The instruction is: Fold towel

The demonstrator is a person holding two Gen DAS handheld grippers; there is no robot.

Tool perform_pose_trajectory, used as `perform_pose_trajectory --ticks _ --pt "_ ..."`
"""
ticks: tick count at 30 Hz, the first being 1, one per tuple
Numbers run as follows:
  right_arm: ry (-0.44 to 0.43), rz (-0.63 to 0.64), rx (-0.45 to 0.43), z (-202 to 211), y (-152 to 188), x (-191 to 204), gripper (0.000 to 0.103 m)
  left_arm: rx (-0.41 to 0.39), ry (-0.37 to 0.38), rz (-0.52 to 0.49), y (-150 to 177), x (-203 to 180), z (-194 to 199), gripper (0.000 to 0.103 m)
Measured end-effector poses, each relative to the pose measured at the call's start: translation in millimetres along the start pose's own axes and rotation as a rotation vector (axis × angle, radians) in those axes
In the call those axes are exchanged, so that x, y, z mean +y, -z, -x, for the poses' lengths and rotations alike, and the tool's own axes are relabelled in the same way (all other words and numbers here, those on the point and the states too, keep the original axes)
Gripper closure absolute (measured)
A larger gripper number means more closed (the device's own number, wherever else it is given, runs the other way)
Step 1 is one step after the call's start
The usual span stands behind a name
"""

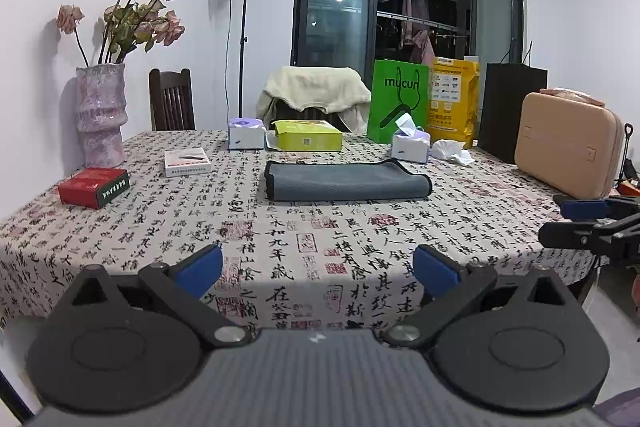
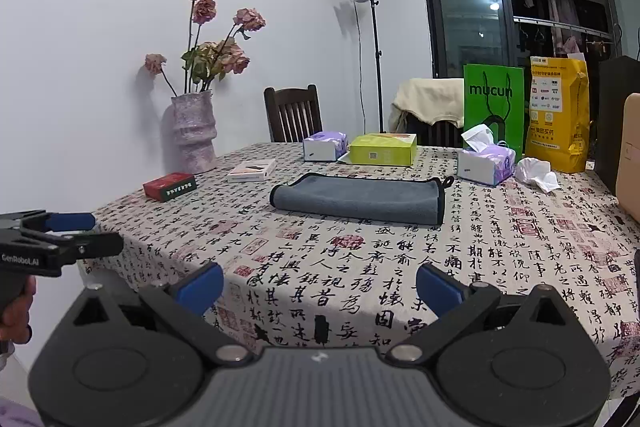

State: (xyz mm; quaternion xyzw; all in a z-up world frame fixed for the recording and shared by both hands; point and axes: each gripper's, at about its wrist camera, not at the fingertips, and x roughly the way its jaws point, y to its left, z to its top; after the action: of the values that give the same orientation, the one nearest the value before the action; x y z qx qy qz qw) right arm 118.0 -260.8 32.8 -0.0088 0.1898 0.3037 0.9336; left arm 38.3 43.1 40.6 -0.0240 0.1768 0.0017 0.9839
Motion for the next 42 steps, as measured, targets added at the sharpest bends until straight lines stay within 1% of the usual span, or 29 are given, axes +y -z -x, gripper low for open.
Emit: perform_pose_trajectory --ticks 6,8,12,16,22,25,30,37,42 --pt "-0.007 0.017 -0.002 8.4 7.7 10.8 0.0 -0.006 0.021 -0.001 4.7 -6.2 12.4 0.0" --pt "-0.005 0.012 -0.015 12.3 11.1 14.2 0.0 -0.009 0.027 -0.007 6.1 -9.8 16.7 0.0" --pt "-0.038 -0.025 -0.02 21.5 22.3 22.5 0.0 -0.012 0.047 -0.027 11.5 -21.4 27.7 0.0" --pt "-0.052 -0.01 -0.041 33.1 32.3 32.7 0.0 -0.006 0.052 -0.053 19.5 -31.6 34.9 0.0" --pt "-0.053 -0.037 -0.055 50.2 37.9 36.8 0.0 0.004 0.031 0.005 22.6 -31.4 40.1 0.0" --pt "-0.04 -0.049 -0.07 59.3 40.6 36.6 0.0 0.003 0.028 -0.001 22.9 -32.1 42.7 0.0" --pt "-0.023 -0.077 -0.067 60.6 44.1 31.9 0.0 0.002 0.038 -0.014 22.8 -34.8 42.9 0.0" --pt "-0.045 -0.077 -0.052 55.7 44.4 32.1 0.0 0.007 0.041 -0.016 23.3 -36.0 41.9 0.0" --pt "-0.041 -0.072 -0.057 56.4 44.1 33.1 0.0 -0.001 0.036 -0.02 23.4 -37.0 43.1 0.0"
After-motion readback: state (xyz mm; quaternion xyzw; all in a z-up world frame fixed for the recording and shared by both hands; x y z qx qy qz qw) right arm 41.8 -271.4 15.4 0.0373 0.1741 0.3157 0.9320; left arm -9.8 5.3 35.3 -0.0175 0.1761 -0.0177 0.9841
